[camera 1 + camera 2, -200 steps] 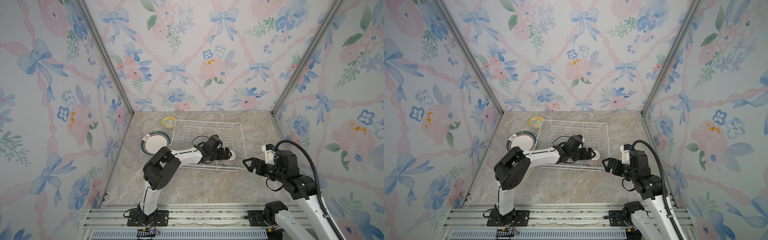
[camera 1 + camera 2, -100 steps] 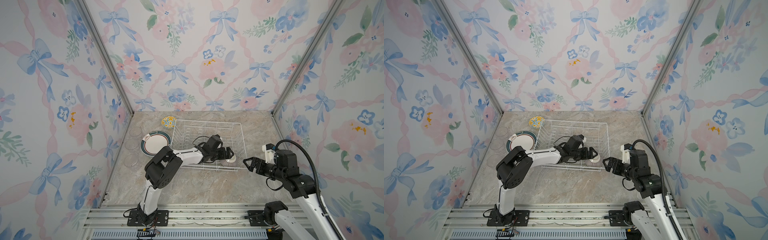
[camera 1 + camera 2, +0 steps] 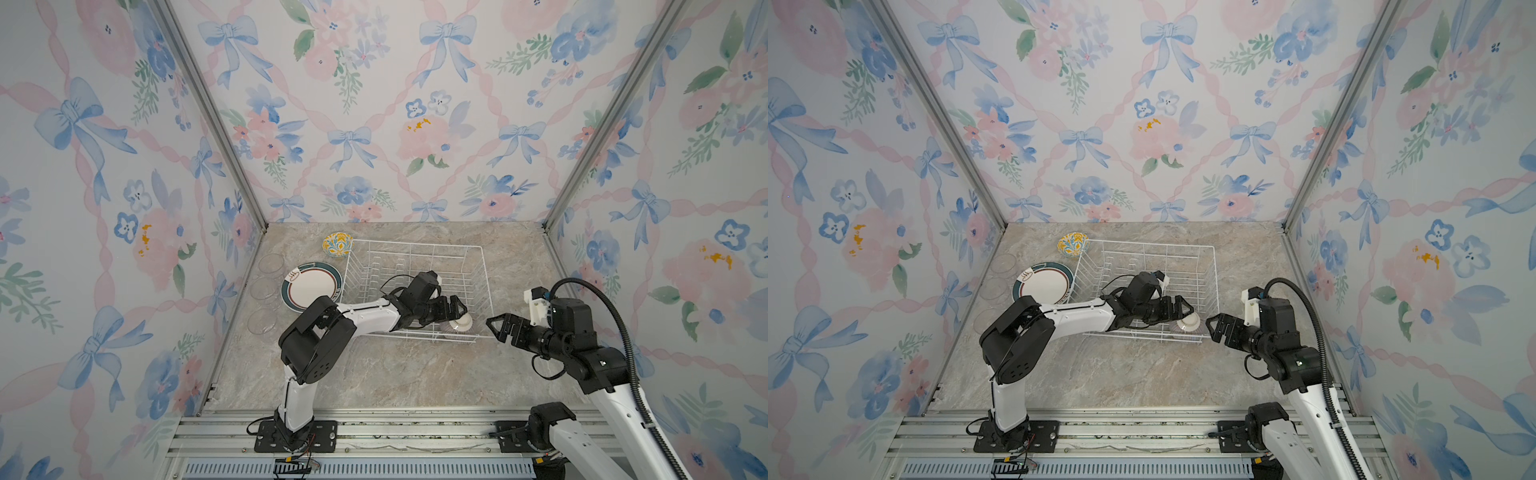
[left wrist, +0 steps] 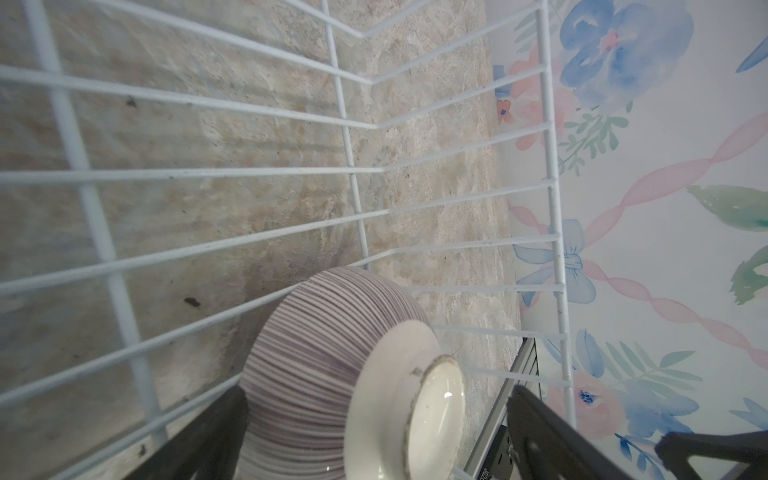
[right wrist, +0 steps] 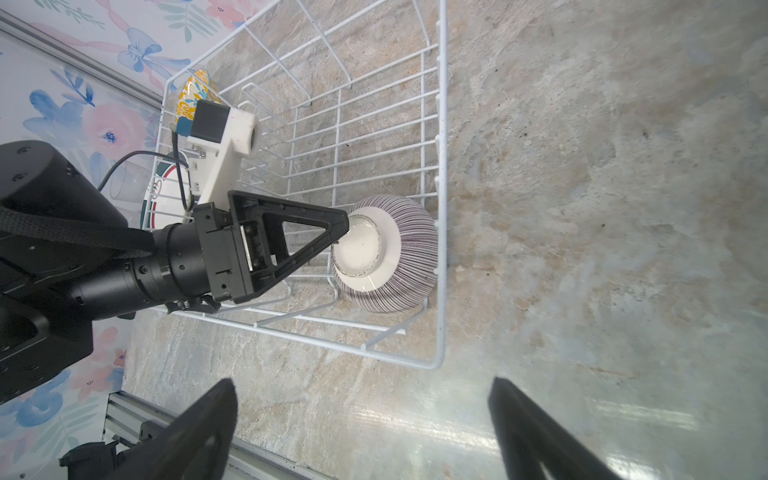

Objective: Unload the mixed dishes from the dish rack

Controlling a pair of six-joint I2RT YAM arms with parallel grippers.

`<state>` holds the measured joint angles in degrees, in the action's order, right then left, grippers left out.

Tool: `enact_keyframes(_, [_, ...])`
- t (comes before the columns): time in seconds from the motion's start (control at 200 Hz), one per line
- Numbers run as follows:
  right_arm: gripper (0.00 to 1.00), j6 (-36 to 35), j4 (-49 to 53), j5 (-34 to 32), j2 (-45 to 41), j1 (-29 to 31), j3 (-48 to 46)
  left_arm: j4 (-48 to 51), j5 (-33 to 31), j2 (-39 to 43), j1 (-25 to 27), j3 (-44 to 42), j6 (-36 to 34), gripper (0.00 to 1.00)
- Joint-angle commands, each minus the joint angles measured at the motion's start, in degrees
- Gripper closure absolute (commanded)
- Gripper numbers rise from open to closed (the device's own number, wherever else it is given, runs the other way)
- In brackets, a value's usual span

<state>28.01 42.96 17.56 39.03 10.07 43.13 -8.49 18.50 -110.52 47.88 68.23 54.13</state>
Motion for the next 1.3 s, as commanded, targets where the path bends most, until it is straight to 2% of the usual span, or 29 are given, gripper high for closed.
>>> enact_keyframes(0.0, [0.03,-1.0,1.6,0.4,-0.1,-0.7,0.1,4.9,-0.2,2.6,0.1,-1.3,-2.5,0.02])
enact_keyframes(0.2, [0.03,-1.4,1.8,0.4,0.0,-0.9,0.4,6.9,-2.0,3.9,0.1,-3.2,-3.0,0.02])
enact_keyframes(0.7, [0.03,-2.0,1.3,0.8,1.2,-1.7,0.3,3.4,3.0,-1.9,0.1,0.1,-0.2,0.02])
enact_keyframes(0.83, [0.03,-2.2,1.5,0.8,1.3,-2.0,0.3,-0.6,5.9,-3.0,0.0,-1.0,2.3,0.02])
enact_keyframes(0.92, [0.03,-2.4,1.7,0.8,1.1,-2.3,0.2,-4.9,8.2,-2.8,-0.2,-2.9,5.0,0.02])
enact_keyframes(1.035, [0.03,-2.6,1.9,0.9,1.0,-2.7,0.1,-8.8,7.9,-0.7,-0.2,-5.6,6.8,0.02])
enact_keyframes(1.295, [0.03,-2.6,1.4,1.2,1.5,-2.9,-0.1,-9.4,7.8,2.7,-0.2,-7.5,7.0,0.03])
